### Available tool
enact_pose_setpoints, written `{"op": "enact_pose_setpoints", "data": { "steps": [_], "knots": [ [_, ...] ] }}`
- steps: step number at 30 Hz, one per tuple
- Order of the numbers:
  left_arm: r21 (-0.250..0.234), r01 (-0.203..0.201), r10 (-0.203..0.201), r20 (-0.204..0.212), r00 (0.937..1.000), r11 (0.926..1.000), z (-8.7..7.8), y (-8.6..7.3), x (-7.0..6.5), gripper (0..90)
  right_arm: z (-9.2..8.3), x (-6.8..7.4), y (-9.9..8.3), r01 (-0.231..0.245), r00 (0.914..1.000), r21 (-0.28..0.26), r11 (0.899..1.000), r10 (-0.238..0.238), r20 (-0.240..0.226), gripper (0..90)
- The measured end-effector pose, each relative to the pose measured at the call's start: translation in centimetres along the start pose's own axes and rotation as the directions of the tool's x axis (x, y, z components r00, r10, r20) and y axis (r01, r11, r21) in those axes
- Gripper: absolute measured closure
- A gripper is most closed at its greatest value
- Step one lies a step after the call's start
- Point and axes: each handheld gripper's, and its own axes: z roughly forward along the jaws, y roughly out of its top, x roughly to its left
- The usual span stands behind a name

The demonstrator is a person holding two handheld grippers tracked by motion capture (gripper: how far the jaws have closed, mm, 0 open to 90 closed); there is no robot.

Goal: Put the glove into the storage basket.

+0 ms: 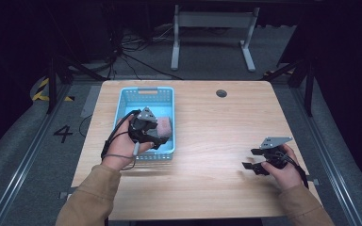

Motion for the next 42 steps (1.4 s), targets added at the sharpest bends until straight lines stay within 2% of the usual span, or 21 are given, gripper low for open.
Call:
{"op": "enact_pose_setpoints", "data": {
  "steps": [5,9,11,14,16,17,22,25,28,30,35,37,41,42],
  "knots": [
    [-0.003,-0.024,0.024,0.020,0.9995,0.9997,-0.4,-0.2,-1.8,31.0,0.0,0.1,-0.2,-0.003,1.0000,0.002,1.000,0.003,-0.001,28.6],
    [0.015,0.004,-0.004,0.020,0.9998,0.9999,-0.3,-0.8,-3.1,31.1,0.0,0.0,-0.4,0.001,1.0000,0.002,1.000,-0.001,-0.003,28.6],
    [0.011,-0.006,0.006,0.027,0.9996,0.9999,-0.2,-1.1,-3.6,31.1,-0.1,0.0,-0.5,0.007,1.0000,0.005,1.000,-0.007,-0.004,29.1],
    [0.007,-0.014,0.013,0.040,0.9991,0.9999,0.0,-1.6,-4.3,31.0,-0.1,-0.1,-0.7,0.043,0.9990,0.007,0.999,-0.043,-0.016,29.7],
    [0.003,-0.002,0.002,0.064,0.9980,1.0000,0.3,-1.9,-4.8,30.9,-0.1,-0.1,-0.9,0.055,0.9979,0.004,0.998,-0.055,-0.036,28.1],
    [-0.007,0.003,-0.003,0.072,0.9974,1.0000,0.7,-2.2,-5.2,30.8,-0.2,-0.1,-1.0,0.085,0.9952,0.004,0.996,-0.085,-0.049,27.3],
    [0.004,-0.014,0.014,0.087,0.9961,0.9999,1.5,-2.7,-6.4,30.8,-0.3,-0.2,-1.2,0.099,0.9936,-0.007,0.995,-0.099,-0.054,25.9],
    [0.002,-0.002,0.002,0.081,0.9967,1.0000,1.9,-3.4,-7.1,31.9,-0.3,-0.2,-1.3,0.105,0.9927,-0.012,0.994,-0.105,-0.060,25.7],
    [-0.010,0.000,0.001,0.071,0.9975,0.9999,2.5,-4.5,-7.7,33.4,-0.3,-0.1,-1.4,0.110,0.9918,-0.020,0.994,-0.111,-0.063,25.5],
    [-0.004,-0.007,0.008,0.081,0.9967,1.0000,3.2,-5.4,-8.0,33.7,-0.2,0.0,-1.4,0.115,0.9912,-0.024,0.993,-0.116,-0.064,25.5],
    [0.040,-0.002,-0.002,0.106,0.9943,0.9992,4.6,-7.3,-8.1,33.4,0.0,0.1,-1.3,0.133,0.9883,-0.030,0.991,-0.135,-0.071,25.5],
    [0.039,0.005,-0.010,0.111,0.9938,0.9992,5.0,-7.8,-8.2,33.1,0.0,0.2,-1.3,0.140,0.9871,-0.037,0.989,-0.142,-0.073,25.5],
    [0.057,-0.019,0.013,0.094,0.9954,0.9982,6.0,-8.7,-8.4,32.7,0.1,0.3,-1.3,0.149,0.9856,-0.046,0.988,-0.152,-0.073,25.2],
    [0.046,-0.014,0.009,0.090,0.9959,0.9989,6.4,-9.0,-8.4,33.3,0.2,0.3,-1.4,0.155,0.9842,-0.052,0.986,-0.159,-0.077,25.2]
  ]
}}
